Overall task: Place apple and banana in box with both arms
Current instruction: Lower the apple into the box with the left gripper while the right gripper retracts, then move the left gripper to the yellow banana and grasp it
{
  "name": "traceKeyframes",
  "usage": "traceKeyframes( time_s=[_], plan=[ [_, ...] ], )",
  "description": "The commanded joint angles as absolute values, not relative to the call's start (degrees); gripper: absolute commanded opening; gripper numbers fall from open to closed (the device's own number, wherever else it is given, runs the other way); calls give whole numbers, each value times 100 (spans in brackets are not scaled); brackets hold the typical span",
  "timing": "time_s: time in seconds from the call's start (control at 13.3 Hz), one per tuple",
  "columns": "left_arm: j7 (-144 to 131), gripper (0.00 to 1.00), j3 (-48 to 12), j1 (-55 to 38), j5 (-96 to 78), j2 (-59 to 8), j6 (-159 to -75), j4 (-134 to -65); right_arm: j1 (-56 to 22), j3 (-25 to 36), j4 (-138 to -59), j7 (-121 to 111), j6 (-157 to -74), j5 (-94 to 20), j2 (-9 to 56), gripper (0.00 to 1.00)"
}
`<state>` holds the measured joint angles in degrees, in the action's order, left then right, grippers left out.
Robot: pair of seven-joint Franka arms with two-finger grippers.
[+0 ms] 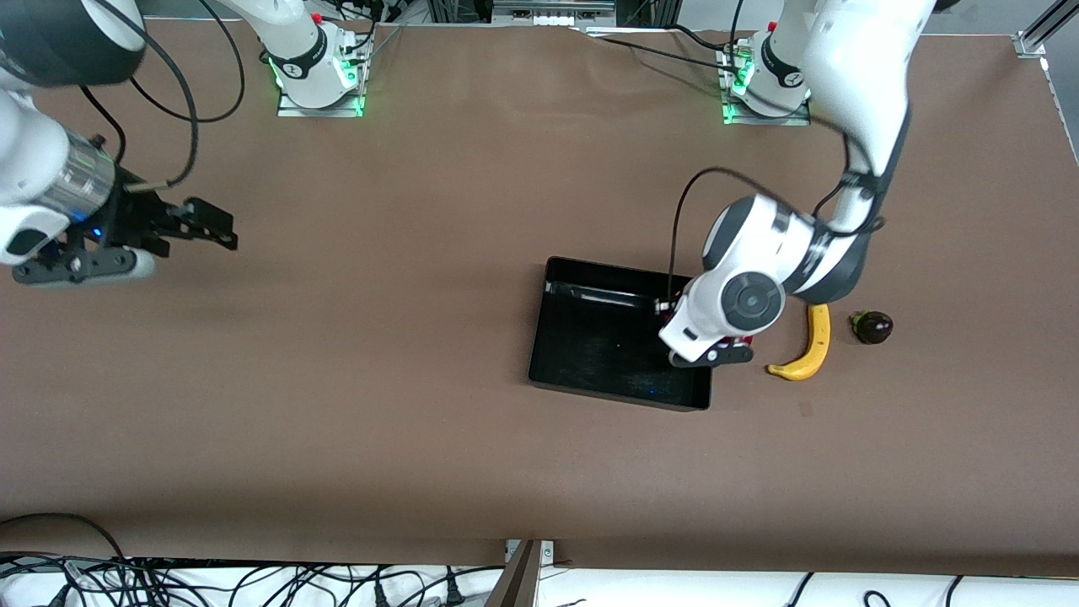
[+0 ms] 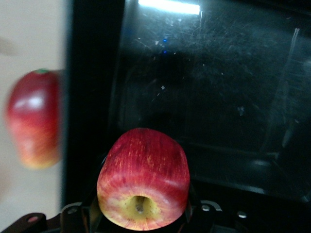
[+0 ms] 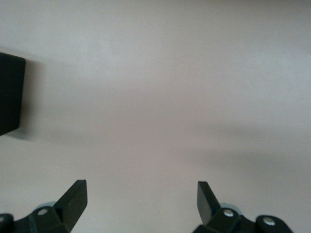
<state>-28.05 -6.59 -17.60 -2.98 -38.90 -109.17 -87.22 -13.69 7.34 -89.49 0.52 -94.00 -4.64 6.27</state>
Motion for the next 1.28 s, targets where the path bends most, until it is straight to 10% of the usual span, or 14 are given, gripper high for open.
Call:
traceKeyframes(
  time_s=[0.0, 0.08, 0.15, 0.75, 1.2],
  plan=[
    [-2856, 24, -606, -1960, -369, -4130, -10951, -8604, -1257, 510, -9905, 52, -9817, -290, -44, 100],
    [-2856, 37, -606, -1951, -369, -4174, -10942, -8613, -1266, 510, -9879, 44, -9835, -281, -18, 100],
    [-2839, 99, -606, -1925, -369, -4192, -10942, -8605, -1266, 510, -9879, 61, -9835, -273, -18, 100],
    [-1825, 100, -439, -1110, 15, -3480, -9660, -7876, -1327, 483, -9466, 18, -9774, -35, 141, 100],
    [1210, 100, -439, -81, 1300, -3927, -10246, -8111, -1275, 527, -9440, 53, -9729, -18, 184, 100]
  ],
)
